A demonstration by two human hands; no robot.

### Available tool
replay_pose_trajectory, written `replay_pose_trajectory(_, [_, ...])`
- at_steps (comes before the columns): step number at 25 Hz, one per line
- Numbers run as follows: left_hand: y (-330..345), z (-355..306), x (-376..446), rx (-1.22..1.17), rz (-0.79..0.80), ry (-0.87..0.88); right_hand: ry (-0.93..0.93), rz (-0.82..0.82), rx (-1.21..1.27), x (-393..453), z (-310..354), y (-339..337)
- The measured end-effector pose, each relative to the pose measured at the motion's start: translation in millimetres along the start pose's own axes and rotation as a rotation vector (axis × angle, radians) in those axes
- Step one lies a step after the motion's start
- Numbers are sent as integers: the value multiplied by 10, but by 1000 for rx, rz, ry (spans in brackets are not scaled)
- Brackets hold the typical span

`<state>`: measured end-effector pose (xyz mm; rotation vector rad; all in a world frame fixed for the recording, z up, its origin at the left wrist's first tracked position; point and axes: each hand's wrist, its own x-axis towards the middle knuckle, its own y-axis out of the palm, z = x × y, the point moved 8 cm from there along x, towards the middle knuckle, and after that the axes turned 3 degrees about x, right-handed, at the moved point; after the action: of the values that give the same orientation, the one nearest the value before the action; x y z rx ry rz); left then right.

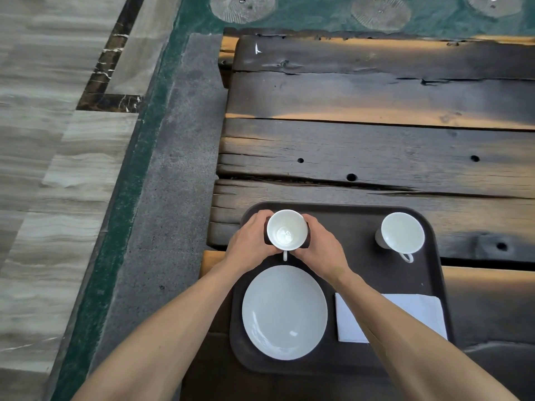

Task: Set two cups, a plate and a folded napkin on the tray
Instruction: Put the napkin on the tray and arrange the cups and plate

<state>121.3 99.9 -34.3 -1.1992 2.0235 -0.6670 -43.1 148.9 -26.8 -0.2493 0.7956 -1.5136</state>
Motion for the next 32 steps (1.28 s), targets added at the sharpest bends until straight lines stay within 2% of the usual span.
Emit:
replay_pose_trajectory(12, [12,18,-52,9,-5,-62,67,54,-98,10,-32,6])
replay_pose_trajectory(17, [14,60,-105,69,1,-109,162,51,-180,-55,-110,-5])
replay_pose_trajectory(26, [69,95,-511,107,-27,-142,57,87,-489,-507,-50,-60])
replay_pose_trajectory(32, [148,-206,-880,185,-17,-45,35,73,-543,-920,-97,-139])
